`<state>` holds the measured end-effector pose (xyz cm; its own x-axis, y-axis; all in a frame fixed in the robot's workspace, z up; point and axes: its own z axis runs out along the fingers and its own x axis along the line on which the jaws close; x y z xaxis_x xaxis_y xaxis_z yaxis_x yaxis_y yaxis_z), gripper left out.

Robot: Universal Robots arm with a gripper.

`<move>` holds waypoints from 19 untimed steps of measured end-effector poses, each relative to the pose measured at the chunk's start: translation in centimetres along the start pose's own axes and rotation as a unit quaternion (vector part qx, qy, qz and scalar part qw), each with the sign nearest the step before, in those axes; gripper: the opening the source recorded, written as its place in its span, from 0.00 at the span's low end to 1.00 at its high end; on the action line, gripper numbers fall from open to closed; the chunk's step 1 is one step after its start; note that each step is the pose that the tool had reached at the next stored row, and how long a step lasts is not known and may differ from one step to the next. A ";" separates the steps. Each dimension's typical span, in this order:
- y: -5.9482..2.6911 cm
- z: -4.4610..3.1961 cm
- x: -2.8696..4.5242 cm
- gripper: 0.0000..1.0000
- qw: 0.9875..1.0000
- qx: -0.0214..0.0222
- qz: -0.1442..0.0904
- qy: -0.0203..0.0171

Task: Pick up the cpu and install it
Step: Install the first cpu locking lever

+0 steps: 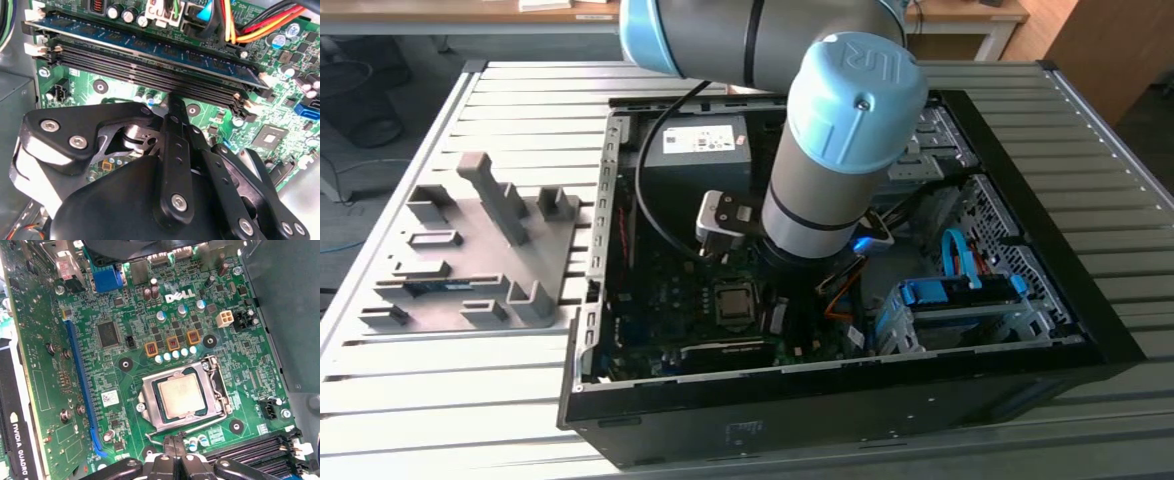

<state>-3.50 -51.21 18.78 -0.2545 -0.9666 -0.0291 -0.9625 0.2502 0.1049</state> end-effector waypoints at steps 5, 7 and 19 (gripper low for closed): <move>0.00 0.00 0.03 0.10 1.000 0.001 0.000 0.005; 0.01 -0.14 0.03 0.10 1.000 0.001 0.000 0.005; 1.31 -0.24 0.33 0.10 1.000 0.003 0.000 0.005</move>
<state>-4.82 -51.22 19.15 -0.2542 -0.9670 -0.0192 -0.9628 0.2511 0.0997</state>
